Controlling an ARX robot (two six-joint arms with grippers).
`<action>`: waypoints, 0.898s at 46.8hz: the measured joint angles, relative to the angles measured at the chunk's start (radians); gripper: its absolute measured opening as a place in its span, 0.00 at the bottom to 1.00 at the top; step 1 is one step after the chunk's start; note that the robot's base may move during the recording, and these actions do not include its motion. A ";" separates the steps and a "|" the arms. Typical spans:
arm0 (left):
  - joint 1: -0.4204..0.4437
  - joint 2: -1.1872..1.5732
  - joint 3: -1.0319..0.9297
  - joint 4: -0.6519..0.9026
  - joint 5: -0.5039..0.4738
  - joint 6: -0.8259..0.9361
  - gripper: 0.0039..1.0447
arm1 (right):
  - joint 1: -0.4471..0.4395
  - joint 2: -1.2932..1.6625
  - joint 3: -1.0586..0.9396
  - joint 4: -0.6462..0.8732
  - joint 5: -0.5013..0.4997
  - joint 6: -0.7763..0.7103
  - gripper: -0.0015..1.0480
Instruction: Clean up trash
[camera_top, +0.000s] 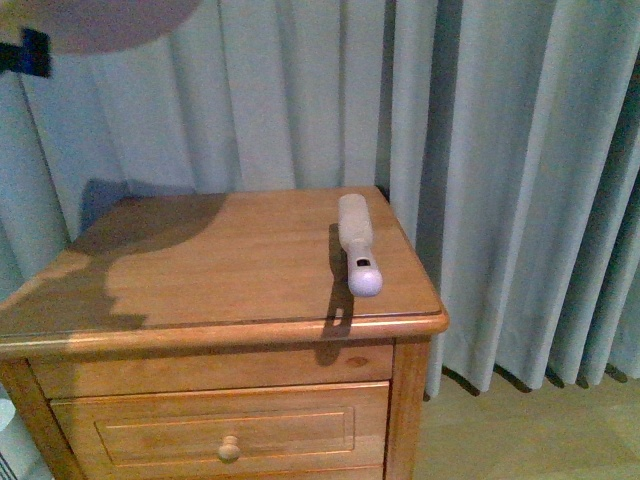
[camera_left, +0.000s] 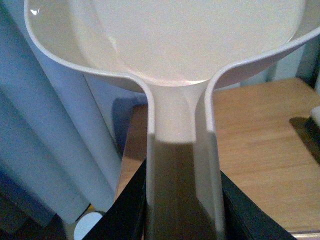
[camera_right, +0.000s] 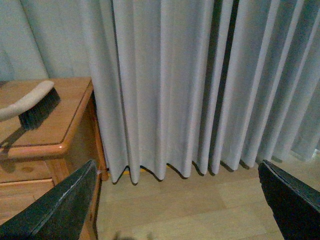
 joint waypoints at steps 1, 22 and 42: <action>-0.006 -0.037 -0.027 0.014 -0.003 0.002 0.26 | 0.000 0.000 0.000 0.000 0.000 0.000 0.93; 0.133 -0.877 -0.442 -0.024 0.242 -0.015 0.26 | 0.000 0.000 0.000 0.000 0.000 0.000 0.93; 0.241 -0.978 -0.514 -0.024 0.371 -0.121 0.26 | 0.225 0.454 0.210 0.012 0.192 0.007 0.93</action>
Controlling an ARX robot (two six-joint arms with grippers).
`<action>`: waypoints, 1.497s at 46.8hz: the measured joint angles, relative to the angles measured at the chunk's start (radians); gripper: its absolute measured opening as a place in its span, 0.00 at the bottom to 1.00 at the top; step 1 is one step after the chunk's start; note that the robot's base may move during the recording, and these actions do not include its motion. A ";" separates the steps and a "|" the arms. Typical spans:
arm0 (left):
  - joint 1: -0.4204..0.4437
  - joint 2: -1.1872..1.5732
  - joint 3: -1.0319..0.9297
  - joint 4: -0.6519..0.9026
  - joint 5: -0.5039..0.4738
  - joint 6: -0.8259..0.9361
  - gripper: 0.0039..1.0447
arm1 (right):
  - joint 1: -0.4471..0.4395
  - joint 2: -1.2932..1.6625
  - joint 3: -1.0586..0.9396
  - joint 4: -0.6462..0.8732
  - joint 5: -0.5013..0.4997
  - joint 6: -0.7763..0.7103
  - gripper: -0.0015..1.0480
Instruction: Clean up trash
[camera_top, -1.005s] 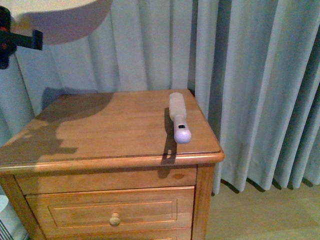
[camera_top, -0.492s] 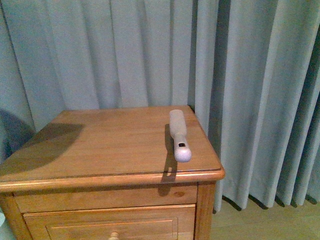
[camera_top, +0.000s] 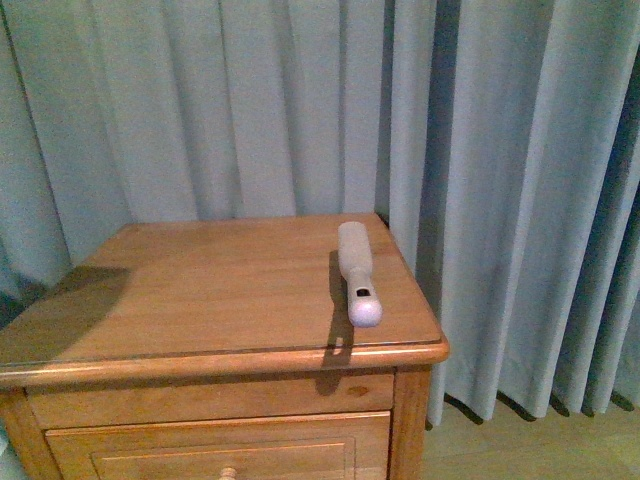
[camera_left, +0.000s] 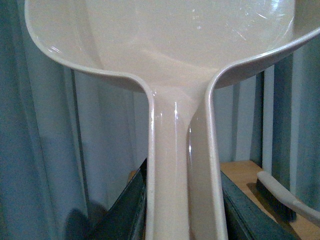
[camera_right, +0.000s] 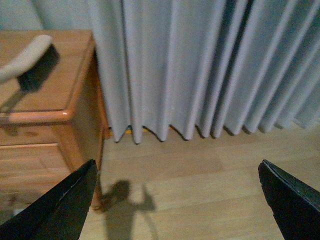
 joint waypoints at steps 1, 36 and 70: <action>0.000 0.000 0.000 0.000 0.000 0.000 0.26 | 0.007 0.045 0.027 0.013 0.000 0.006 0.93; 0.000 0.000 0.000 0.000 0.000 -0.003 0.26 | 0.371 1.417 1.261 -0.438 0.043 0.522 0.93; 0.000 0.000 0.000 0.000 0.000 -0.004 0.26 | 0.400 1.679 1.522 -0.555 0.033 0.676 0.74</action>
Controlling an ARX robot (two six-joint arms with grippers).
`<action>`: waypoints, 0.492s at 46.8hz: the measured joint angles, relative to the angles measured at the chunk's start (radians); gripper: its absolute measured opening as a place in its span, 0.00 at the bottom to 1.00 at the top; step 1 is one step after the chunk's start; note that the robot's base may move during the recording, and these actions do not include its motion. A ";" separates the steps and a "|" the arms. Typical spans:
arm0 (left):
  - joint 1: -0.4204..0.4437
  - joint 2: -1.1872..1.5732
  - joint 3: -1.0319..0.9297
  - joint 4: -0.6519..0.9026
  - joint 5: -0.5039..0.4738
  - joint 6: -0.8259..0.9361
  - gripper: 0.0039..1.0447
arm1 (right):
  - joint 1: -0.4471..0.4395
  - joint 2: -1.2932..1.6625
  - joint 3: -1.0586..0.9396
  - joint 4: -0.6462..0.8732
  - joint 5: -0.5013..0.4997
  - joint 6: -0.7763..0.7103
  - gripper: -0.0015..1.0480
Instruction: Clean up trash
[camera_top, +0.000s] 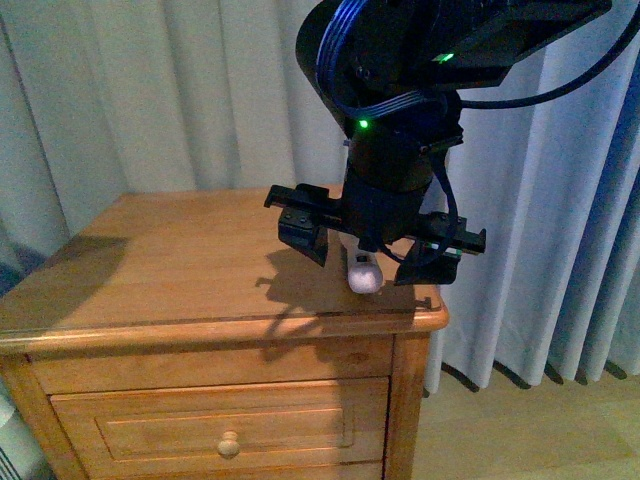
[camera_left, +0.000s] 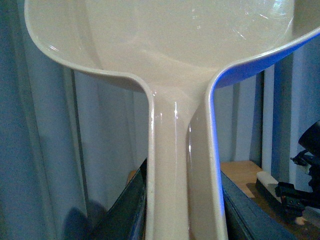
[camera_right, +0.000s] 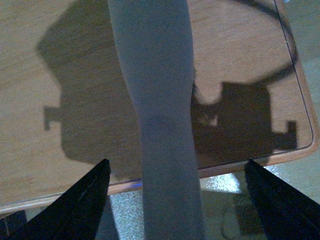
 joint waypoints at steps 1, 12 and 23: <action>0.000 0.000 0.000 0.000 0.000 0.000 0.26 | 0.000 0.000 0.000 0.000 -0.001 0.001 0.71; 0.000 0.000 0.000 0.000 0.000 0.000 0.26 | 0.000 0.000 0.001 0.000 -0.004 0.003 0.45; 0.000 0.000 0.000 0.000 0.000 0.000 0.26 | -0.007 -0.011 -0.036 0.039 -0.007 -0.002 0.20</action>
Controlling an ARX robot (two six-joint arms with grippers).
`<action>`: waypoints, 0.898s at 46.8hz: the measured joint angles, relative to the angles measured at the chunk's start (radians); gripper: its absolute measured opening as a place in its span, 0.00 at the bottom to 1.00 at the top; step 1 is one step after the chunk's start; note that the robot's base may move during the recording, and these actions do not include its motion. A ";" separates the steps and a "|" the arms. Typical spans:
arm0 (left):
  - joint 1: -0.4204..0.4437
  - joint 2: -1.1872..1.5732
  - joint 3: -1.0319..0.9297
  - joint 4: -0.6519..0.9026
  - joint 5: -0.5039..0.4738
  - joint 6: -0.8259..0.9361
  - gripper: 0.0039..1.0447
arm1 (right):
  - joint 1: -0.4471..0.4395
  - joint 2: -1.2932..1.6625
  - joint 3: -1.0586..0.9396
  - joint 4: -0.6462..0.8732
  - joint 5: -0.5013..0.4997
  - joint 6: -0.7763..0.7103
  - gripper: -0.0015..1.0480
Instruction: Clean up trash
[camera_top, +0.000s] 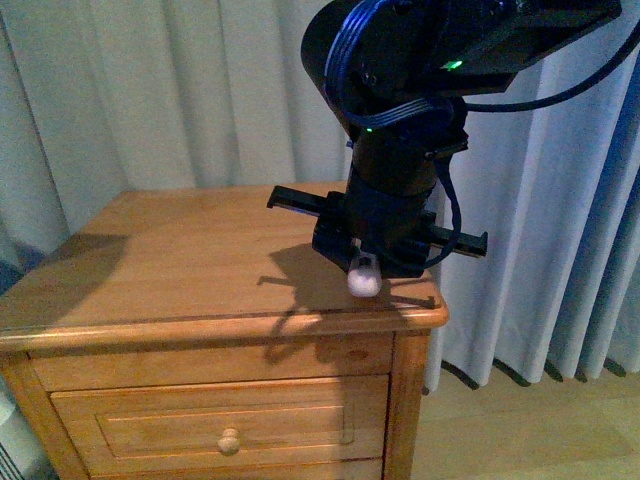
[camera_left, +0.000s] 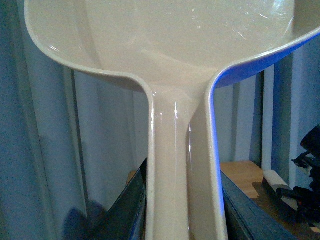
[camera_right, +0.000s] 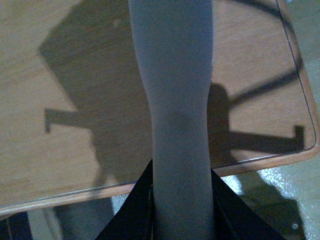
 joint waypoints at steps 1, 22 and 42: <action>0.000 0.000 0.000 0.000 0.000 0.000 0.26 | 0.000 -0.003 -0.005 0.005 0.000 -0.002 0.20; 0.000 0.000 0.000 0.000 0.000 0.000 0.26 | -0.062 -0.590 -0.561 0.572 0.057 -0.402 0.19; 0.000 0.000 0.000 0.000 0.000 0.000 0.26 | -0.025 -1.312 -1.202 0.927 0.291 -0.771 0.19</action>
